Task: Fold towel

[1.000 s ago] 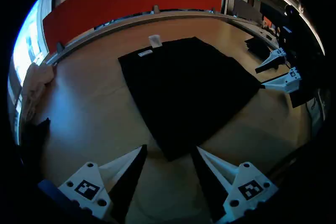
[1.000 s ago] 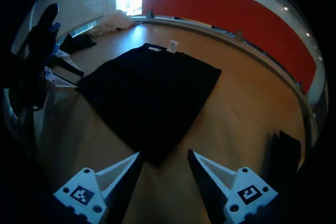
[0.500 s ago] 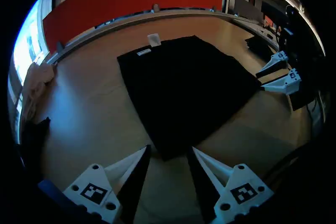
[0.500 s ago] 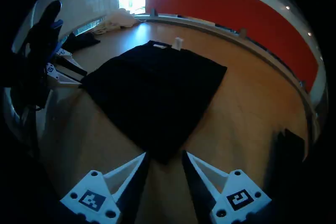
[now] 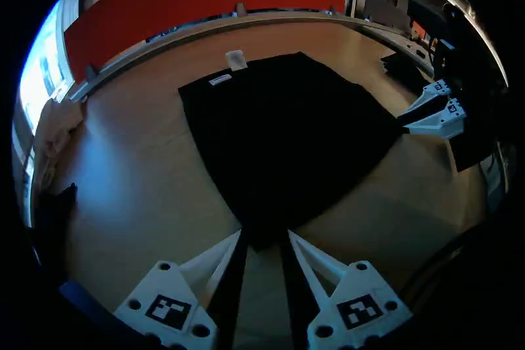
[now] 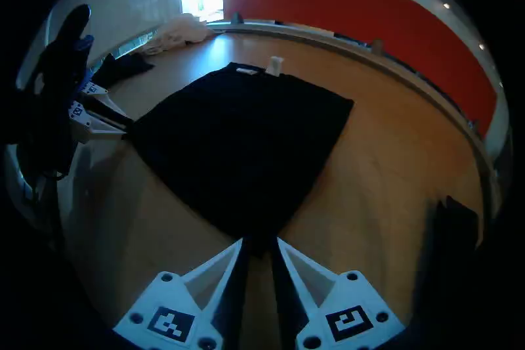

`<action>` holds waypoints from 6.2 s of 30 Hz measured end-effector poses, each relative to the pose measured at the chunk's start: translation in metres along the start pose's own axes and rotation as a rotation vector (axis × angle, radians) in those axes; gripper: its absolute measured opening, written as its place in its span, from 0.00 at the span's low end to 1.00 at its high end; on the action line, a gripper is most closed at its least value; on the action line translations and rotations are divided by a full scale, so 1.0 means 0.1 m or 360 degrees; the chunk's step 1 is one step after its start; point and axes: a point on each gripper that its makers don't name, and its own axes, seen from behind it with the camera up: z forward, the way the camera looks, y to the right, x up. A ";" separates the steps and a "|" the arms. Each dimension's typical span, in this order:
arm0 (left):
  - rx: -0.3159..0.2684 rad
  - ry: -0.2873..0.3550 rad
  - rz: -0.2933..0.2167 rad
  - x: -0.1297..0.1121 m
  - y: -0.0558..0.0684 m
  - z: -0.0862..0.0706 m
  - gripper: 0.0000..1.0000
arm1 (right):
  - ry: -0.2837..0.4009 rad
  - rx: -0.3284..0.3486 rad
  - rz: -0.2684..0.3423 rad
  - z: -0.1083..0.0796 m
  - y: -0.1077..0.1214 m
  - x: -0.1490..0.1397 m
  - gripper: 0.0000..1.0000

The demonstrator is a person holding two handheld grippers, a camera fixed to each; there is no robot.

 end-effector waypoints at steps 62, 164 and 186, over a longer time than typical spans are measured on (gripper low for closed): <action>-0.0007 0.0108 -0.0147 0.76 0.06 -1.15 0.12 | 0.0387 -0.0048 0.0120 -1.30 -0.18 1.12 0.14; 0.0233 -0.0054 -0.0152 1.00 -0.79 0.52 0.68 | 0.0097 -0.0242 0.0216 0.27 0.93 1.08 0.67; 0.0291 0.0014 -0.0254 1.02 -0.88 0.25 0.85 | 0.0129 -0.0245 0.0235 0.02 0.90 1.02 0.85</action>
